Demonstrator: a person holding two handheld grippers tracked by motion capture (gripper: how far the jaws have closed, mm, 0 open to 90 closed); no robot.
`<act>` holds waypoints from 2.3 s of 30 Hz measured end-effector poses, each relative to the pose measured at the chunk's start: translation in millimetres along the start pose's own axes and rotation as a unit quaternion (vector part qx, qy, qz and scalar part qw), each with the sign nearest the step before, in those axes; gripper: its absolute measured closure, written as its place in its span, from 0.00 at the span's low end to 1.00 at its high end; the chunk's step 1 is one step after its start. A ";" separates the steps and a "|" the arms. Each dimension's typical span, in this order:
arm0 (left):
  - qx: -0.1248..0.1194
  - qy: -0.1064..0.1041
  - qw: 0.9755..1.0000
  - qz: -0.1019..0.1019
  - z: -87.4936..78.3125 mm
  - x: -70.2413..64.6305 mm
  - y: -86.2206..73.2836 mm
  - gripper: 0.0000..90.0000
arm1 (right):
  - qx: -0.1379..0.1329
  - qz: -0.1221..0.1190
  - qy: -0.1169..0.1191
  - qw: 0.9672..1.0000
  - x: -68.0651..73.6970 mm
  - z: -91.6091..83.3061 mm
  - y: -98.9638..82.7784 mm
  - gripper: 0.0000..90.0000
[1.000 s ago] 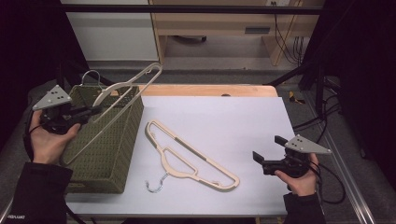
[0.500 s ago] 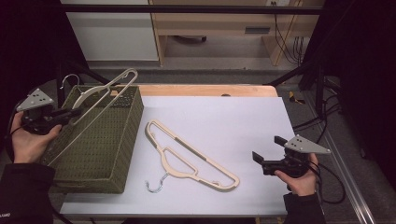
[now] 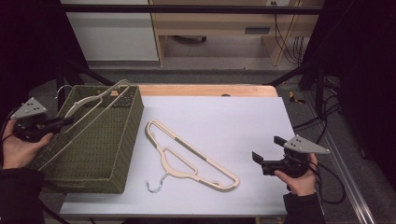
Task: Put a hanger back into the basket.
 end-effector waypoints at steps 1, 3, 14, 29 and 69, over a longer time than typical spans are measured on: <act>0.004 0.002 1.000 0.001 -0.2 0.1 -1.8 0.95 | 0.000 0.000 0.000 1.000 0.1 0.2 -0.1 0.02; 0.011 0.004 1.000 0.005 0.0 0.3 -6.6 0.95 | 0.001 -0.003 0.002 1.000 0.3 0.5 -0.5 0.02; 0.024 0.008 1.000 0.016 18.3 5.6 -27.1 0.95 | 0.002 -0.003 0.001 1.000 0.6 2.0 -1.6 0.02; 0.060 0.011 0.997 0.043 43.1 4.2 -60.6 0.94 | 0.005 -0.004 0.000 1.000 0.9 3.0 -3.0 0.02; 0.166 -0.084 0.974 0.132 65.5 -50.7 -90.3 0.87 | 0.004 -0.009 0.002 1.000 2.9 2.9 -3.8 0.02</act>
Point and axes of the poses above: each handheld gripper's, and its own axes: z roughly forward along the jaws, y roughly out of its top, x roughly to its left, the point moved 8 cm from there along z, roughly forward along the jaws, and after that the axes turned 8 degrees about -y, right-handed, at the moved point
